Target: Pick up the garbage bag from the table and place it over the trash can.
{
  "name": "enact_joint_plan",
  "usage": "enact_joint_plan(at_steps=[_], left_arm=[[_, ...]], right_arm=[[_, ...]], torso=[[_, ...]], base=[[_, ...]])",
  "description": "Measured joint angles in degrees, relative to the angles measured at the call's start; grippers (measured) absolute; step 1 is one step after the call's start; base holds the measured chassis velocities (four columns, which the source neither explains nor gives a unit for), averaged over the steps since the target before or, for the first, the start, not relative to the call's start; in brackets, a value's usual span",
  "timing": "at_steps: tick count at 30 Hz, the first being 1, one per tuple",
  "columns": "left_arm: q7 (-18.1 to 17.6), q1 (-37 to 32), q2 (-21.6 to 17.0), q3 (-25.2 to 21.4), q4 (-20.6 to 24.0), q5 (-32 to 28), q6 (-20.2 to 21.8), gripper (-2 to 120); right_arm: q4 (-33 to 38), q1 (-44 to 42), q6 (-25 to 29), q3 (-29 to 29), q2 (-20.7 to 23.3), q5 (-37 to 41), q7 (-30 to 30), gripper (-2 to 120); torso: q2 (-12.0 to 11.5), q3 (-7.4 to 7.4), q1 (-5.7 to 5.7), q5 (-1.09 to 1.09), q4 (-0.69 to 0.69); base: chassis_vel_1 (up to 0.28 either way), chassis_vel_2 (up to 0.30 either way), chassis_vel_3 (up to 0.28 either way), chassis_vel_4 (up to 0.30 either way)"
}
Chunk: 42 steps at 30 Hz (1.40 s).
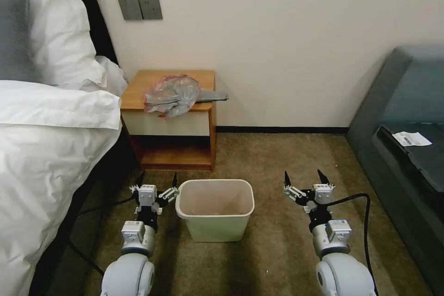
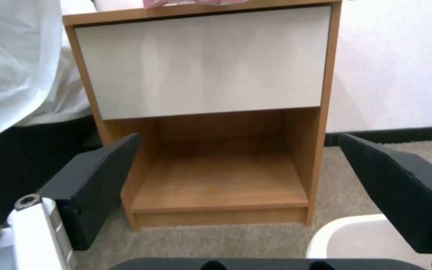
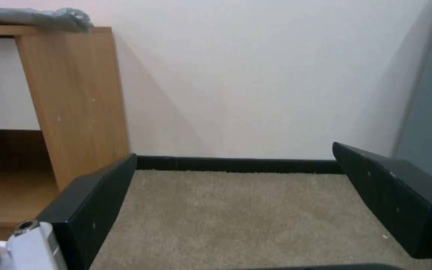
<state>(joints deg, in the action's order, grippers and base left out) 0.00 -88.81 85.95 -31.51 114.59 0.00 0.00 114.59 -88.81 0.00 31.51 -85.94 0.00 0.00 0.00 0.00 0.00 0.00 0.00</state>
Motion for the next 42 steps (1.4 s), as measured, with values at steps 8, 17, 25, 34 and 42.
enact_joint_plan(at_steps=[8, 17, 25, 34, 42], left_arm=[[-2.7, -2.5, -1.5, -6.2, 0.1, -1.2, -7.7, 97], [-3.5, -5.5, -3.3, -12.2, 0.7, -5.1, -15.0, 97], [-3.4, -6.2, -3.8, -13.1, 1.0, -6.5, -16.9, 98], [7.2, -6.0, -7.4, -12.1, 1.4, -18.0, -18.9, 98], [9.8, -5.5, -7.1, -11.3, 0.8, -17.9, -23.0, 98]], right_arm=[[0.0, -1.0, 4.6, 1.8, -1.1, -0.5, -1.8, 100], [0.1, -2.1, 9.3, 3.7, -2.4, -0.9, -4.1, 100], [1.1, -5.4, 23.7, 8.6, -6.0, -1.8, -11.8, 100], [1.2, -5.4, 25.2, 8.8, -6.1, -1.9, -12.5, 100], [-2.5, 6.2, 24.2, -2.6, 2.6, 0.7, -5.5, 100]], torso=[[0.0, 0.0, 0.0, -0.01, 0.01], [0.0, 0.01, 0.0, 0.02, 0.0], [0.0, 0.0, 0.0, -0.01, -0.01], [0.0, 0.0, 0.0, 0.0, -0.01], [0.0, 0.0, 0.0, 0.0, 0.02]], base=[[0.0, 0.0, 0.0, 0.0], [0.0, 0.0, 0.0, 0.0], [0.0, 0.0, 0.0, 0.0], [0.0, 0.0, 0.0, 0.0], [0.0, 0.0, 0.0, 0.0]])
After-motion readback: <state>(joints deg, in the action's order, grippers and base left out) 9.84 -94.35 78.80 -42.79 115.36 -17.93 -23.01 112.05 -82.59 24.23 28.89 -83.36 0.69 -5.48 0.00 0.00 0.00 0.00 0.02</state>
